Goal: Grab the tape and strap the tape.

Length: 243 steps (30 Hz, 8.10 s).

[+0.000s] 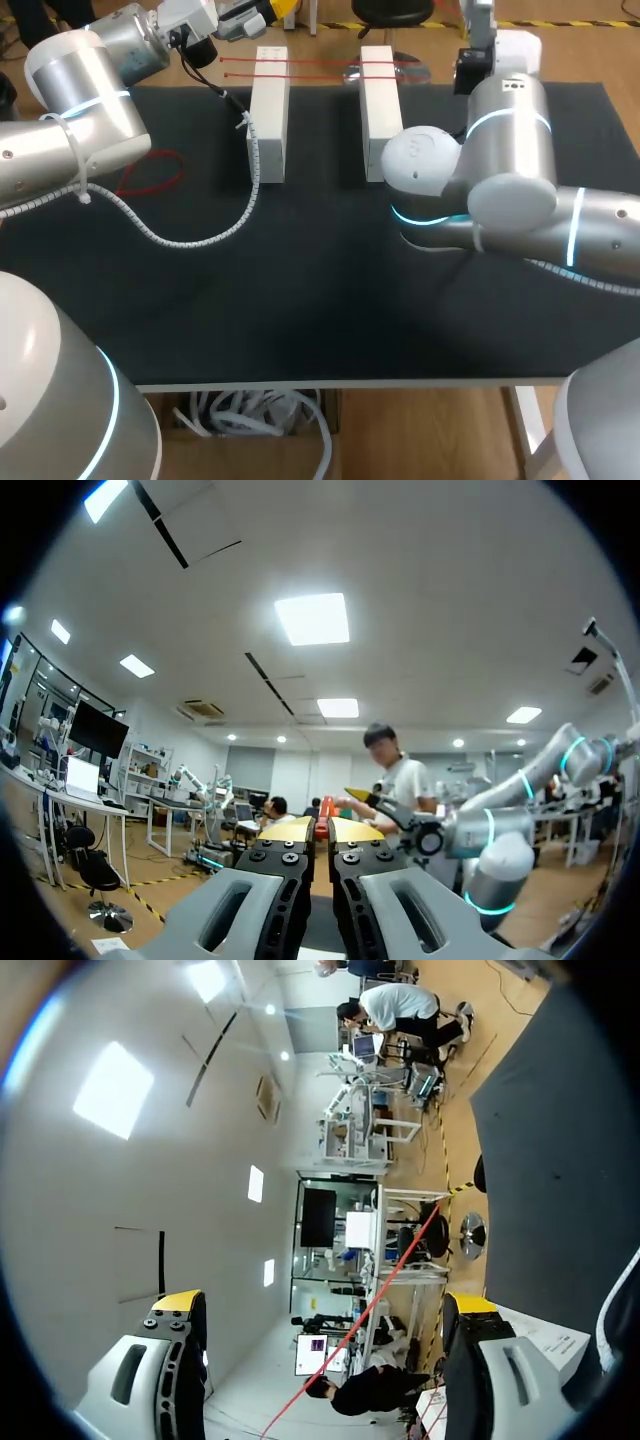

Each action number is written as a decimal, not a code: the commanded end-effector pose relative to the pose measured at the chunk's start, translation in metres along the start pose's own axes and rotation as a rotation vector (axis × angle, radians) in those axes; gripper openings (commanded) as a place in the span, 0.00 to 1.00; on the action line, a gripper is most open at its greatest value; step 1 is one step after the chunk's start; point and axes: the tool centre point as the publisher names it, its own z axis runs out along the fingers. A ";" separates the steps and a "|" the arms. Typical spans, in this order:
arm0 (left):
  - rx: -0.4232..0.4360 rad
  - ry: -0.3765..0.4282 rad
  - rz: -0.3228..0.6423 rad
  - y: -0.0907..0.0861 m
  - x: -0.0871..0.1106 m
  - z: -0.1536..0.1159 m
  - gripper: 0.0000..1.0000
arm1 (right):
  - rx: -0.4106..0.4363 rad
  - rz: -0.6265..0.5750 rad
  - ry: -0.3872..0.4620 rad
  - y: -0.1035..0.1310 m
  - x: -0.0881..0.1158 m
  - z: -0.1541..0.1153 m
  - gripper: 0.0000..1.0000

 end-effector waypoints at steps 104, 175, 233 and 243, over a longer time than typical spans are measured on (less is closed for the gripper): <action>0.001 -0.002 0.001 0.000 0.000 0.000 0.00 | -0.081 -0.026 0.049 0.018 -0.001 0.021 0.29; -1.202 0.272 0.793 -0.024 -0.003 0.009 0.00 | -0.039 -0.165 0.024 0.000 -0.021 -0.008 0.00; -1.703 0.553 0.409 -0.014 0.021 0.013 0.00 | 0.040 -0.441 0.116 -0.052 -0.033 -0.024 0.00; -1.872 0.668 0.405 -0.024 0.032 0.035 0.00 | 0.029 -0.437 0.123 -0.046 -0.030 -0.023 0.00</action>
